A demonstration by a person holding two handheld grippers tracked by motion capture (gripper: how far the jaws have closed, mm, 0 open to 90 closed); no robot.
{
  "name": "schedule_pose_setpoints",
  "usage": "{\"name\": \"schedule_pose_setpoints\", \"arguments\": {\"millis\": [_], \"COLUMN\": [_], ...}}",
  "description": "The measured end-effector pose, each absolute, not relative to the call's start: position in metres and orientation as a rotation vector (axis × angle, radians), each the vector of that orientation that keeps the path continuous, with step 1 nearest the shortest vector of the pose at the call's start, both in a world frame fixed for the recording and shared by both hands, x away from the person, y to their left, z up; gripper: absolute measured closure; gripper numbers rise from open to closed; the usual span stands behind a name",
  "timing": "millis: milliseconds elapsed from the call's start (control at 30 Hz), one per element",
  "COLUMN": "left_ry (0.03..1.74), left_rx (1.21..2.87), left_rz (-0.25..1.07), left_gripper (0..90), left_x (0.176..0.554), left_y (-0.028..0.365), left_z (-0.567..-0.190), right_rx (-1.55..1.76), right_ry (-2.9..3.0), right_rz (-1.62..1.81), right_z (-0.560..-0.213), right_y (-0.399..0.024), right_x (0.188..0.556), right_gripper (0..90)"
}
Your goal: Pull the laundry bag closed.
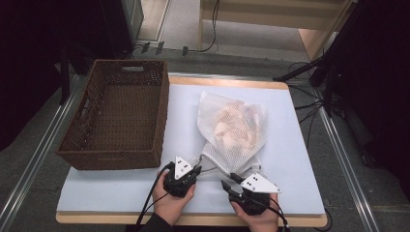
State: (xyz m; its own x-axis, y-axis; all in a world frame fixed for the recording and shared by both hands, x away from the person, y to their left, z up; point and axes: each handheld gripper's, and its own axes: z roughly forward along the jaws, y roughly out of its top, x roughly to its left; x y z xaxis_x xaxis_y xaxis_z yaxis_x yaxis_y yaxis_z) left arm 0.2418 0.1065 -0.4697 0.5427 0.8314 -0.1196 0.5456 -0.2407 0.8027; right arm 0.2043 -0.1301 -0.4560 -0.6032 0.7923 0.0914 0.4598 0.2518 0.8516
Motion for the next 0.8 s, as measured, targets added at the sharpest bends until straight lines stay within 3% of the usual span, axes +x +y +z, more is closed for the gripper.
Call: {"name": "schedule_pose_setpoints", "arguments": {"millis": [267,433,500,633,700,800], "left_ry": [1.118,1.067,1.01,0.95,0.964,0.961], "left_rx": [1.925,1.929,1.937,1.952,1.918,1.882], "left_rz": [0.399,0.374,0.362,0.374,0.353,0.331], "left_gripper": [87.3,86.3,81.9,60.6,50.4,46.3], "left_x": [0.229,0.219,0.216,0.218,0.224,0.23], "left_y": [0.107,0.101,0.095,0.095,0.106,0.124], "left_z": [-0.469,-0.464,-0.463,-0.461,-0.458,-0.456], "right_rx": [1.183,1.206,1.234,1.313,1.343,1.319], "right_ry": [2.124,2.162,2.151,2.142,2.129,2.144], "right_rz": [1.333,1.296,1.244,1.198,1.255,1.287], "right_z": [-0.455,-0.465,-0.466,-0.468,-0.469,-0.468], "right_y": [-0.136,-0.142,-0.146,-0.159,-0.169,-0.171], "right_x": [0.206,0.232,0.243,0.266,0.267,0.262], "right_gripper": [57.5,83.5,88.5,87.2,77.6,71.3]}}
